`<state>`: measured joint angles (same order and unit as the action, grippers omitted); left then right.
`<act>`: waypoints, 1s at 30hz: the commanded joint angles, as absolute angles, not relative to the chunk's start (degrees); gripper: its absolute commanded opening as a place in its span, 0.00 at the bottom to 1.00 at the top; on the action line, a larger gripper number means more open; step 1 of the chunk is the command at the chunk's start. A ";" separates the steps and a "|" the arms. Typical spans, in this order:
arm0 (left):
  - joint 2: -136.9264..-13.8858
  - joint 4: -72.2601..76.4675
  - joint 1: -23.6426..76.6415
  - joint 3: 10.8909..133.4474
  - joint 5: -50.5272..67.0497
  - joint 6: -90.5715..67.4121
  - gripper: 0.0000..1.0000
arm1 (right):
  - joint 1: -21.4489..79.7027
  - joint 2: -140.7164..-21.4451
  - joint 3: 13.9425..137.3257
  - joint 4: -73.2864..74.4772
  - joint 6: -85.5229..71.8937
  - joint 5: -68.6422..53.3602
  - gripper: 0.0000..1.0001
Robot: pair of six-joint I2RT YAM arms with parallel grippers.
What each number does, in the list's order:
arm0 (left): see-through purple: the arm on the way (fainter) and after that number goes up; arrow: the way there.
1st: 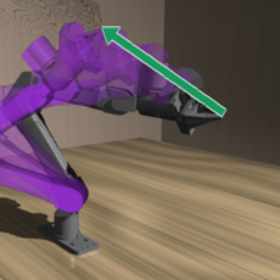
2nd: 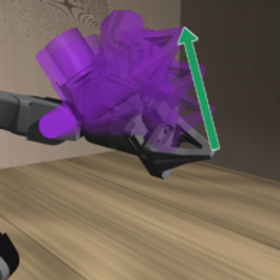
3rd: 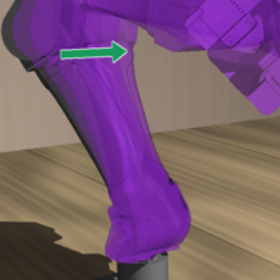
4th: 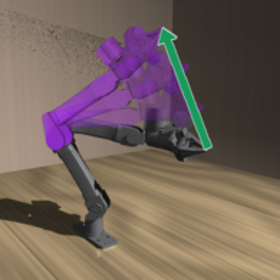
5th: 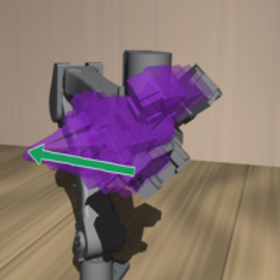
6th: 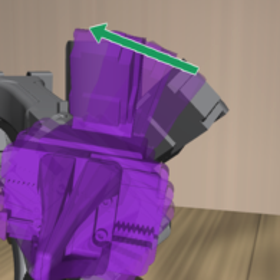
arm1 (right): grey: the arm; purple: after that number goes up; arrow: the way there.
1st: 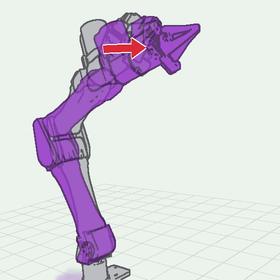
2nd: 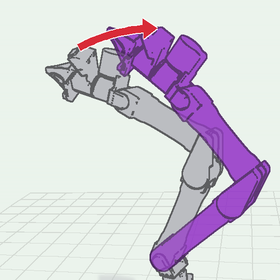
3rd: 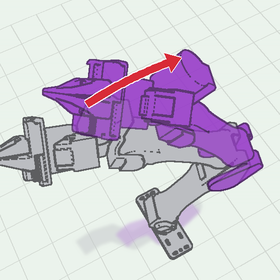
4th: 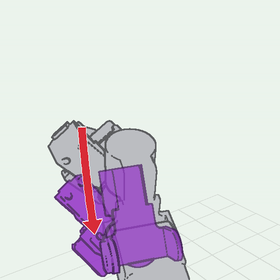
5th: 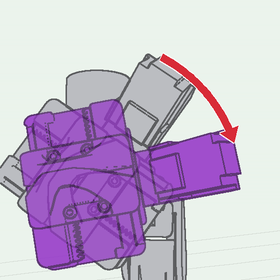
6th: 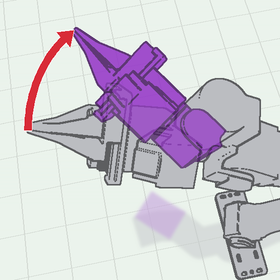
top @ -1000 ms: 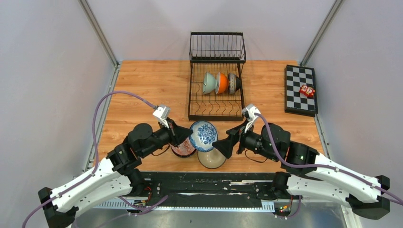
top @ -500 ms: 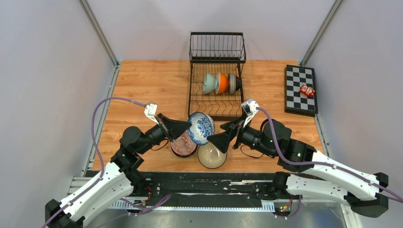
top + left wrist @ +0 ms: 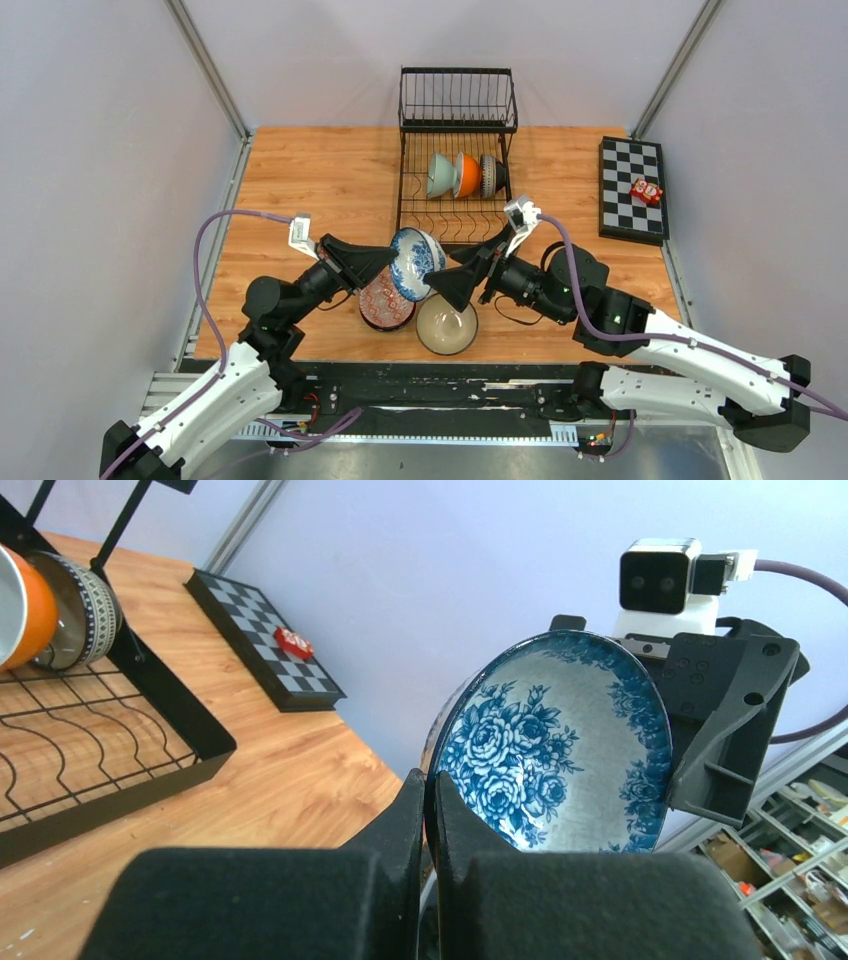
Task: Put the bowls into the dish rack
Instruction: Place the bowl in the dish rack.
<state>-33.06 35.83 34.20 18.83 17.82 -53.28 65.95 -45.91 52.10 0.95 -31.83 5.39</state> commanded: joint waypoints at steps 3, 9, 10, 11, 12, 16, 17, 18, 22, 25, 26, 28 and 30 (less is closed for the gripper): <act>-33.14 43.86 33.65 18.60 18.20 -55.54 0.00 | 65.73 -47.52 54.47 -4.16 -33.55 3.43 0.94; -32.57 43.18 33.58 18.37 17.52 -55.21 0.00 | 65.74 -48.46 54.79 -4.86 -34.40 2.98 0.88; -32.58 43.16 33.62 18.37 17.52 -55.15 0.00 | 65.74 -48.54 54.91 -4.87 -34.51 3.01 0.86; -32.53 43.15 33.59 18.37 17.50 -55.11 0.00 | 65.74 -48.66 54.97 -4.79 -34.68 3.07 0.84; -32.48 43.15 33.61 18.37 17.49 -55.12 0.00 | 65.74 -48.82 55.01 -4.68 -34.82 3.06 0.84; -32.60 42.92 33.58 18.28 17.15 -54.89 0.00 | 65.74 -50.17 54.81 -4.20 -36.15 2.55 0.81; -32.68 42.75 33.63 18.28 17.06 -54.77 0.00 | 65.73 -50.63 54.64 -4.28 -36.62 2.38 0.79; -32.67 42.58 33.65 18.24 17.00 -54.56 0.00 | 65.74 -51.15 54.32 -4.37 -37.01 2.30 0.77; -32.78 41.70 33.65 18.19 16.61 -54.08 0.00 | 65.74 -52.80 53.69 -4.31 -37.45 2.60 0.67; -32.78 40.52 33.65 18.40 16.52 -53.54 0.00 | 65.69 -53.07 53.53 -4.22 -37.20 3.19 0.52; -32.82 40.14 33.63 18.45 16.59 -53.31 0.00 | 65.74 -53.08 53.49 -4.22 -37.03 3.32 0.46; -32.86 40.08 33.63 18.46 16.65 -53.20 0.00 | 65.73 -53.10 53.68 -4.15 -36.73 3.63 0.36; -32.95 39.99 33.62 18.51 16.68 -53.10 0.00 | 65.74 -53.20 53.74 -4.21 -36.69 3.84 0.29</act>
<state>-33.26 38.28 32.99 18.20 13.43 -52.42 65.78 -52.29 53.10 -1.80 -36.21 5.04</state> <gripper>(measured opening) 0.017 0.727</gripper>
